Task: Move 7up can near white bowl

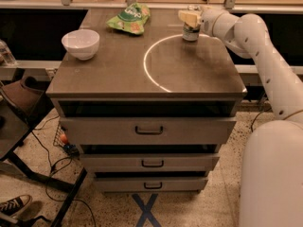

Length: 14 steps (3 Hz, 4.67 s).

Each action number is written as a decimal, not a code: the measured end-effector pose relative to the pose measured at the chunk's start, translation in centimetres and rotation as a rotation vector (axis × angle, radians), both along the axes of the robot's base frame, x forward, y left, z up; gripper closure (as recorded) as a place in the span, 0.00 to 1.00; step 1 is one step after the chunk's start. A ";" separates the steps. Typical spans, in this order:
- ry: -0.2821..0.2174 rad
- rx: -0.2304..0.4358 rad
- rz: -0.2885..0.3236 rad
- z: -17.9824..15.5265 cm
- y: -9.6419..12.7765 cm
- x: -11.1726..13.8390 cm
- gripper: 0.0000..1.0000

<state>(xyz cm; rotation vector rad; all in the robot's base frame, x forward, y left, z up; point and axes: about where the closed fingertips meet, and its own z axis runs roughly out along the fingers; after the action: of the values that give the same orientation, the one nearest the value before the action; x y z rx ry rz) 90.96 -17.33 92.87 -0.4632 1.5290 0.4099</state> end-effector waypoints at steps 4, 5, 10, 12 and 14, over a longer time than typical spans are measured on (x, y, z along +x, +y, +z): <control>0.007 0.001 0.013 -0.4 1.0 0.1 1.00; -0.006 -0.020 -0.001 1.6 1.8 -0.7 1.00; -0.096 0.052 0.281 4.6 16.0 -16.0 1.00; -0.050 0.083 0.452 3.9 23.0 -17.4 1.00; -0.038 0.079 0.546 1.5 28.9 -18.9 1.00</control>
Offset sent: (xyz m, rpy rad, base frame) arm 0.0001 0.0035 -0.0024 -0.0003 0.0041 0.0044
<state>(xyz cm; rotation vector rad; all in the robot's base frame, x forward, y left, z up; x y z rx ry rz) 72.06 11.58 94.35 -0.8239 1.3296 0.8749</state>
